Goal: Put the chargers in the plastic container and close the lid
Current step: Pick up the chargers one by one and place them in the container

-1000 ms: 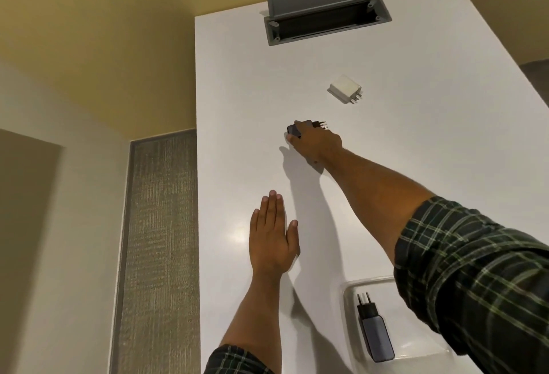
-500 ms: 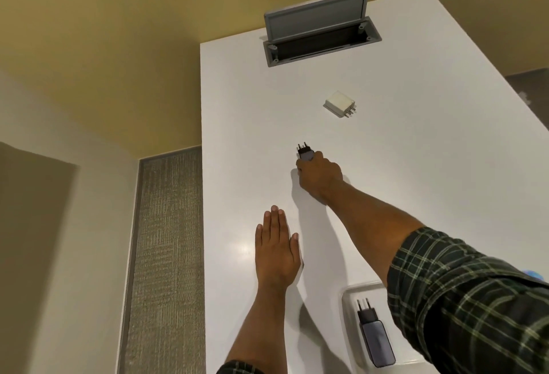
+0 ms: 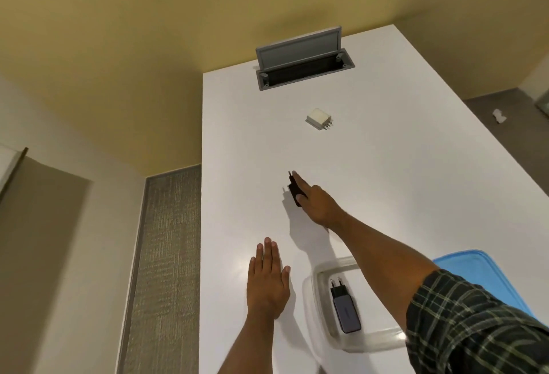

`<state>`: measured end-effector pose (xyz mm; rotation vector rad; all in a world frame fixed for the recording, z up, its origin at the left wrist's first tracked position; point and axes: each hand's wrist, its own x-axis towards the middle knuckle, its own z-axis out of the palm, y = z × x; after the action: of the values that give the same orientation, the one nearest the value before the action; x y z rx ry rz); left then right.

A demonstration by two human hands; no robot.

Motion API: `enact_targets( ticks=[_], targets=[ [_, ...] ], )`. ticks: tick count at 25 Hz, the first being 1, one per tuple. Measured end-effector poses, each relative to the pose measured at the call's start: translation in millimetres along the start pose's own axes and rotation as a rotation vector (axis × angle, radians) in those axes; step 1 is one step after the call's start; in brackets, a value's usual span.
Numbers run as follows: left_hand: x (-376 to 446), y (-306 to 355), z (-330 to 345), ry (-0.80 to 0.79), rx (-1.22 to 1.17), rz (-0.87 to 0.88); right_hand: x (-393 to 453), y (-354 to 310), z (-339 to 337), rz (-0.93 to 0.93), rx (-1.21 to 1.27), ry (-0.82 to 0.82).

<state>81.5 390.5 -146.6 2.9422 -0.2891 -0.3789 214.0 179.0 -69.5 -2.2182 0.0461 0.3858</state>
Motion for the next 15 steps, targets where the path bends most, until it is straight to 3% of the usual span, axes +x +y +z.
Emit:
enact_targets(
  ticks=[4,9,12,15],
  targets=[
    [-32.3,6.4,0.3,-0.051,0.007,0.024,-48.1,-3.6,-14.4,0.065,0.287,0.063],
    [-62.6,3.7,9.3,-0.180,0.022,0.011,-115.2,0.5,-36.5,0.035,0.427,0.175],
    [-74.5,5.9,5.4,-0.282,0.028,-0.012,-156.0,7.0,-47.4,0.046,0.319,0.220],
    [-82.8,3.5,1.7,-0.337,0.040,0.030,-187.6,20.5,-60.2,-0.018,0.136,0.140]
  ],
)
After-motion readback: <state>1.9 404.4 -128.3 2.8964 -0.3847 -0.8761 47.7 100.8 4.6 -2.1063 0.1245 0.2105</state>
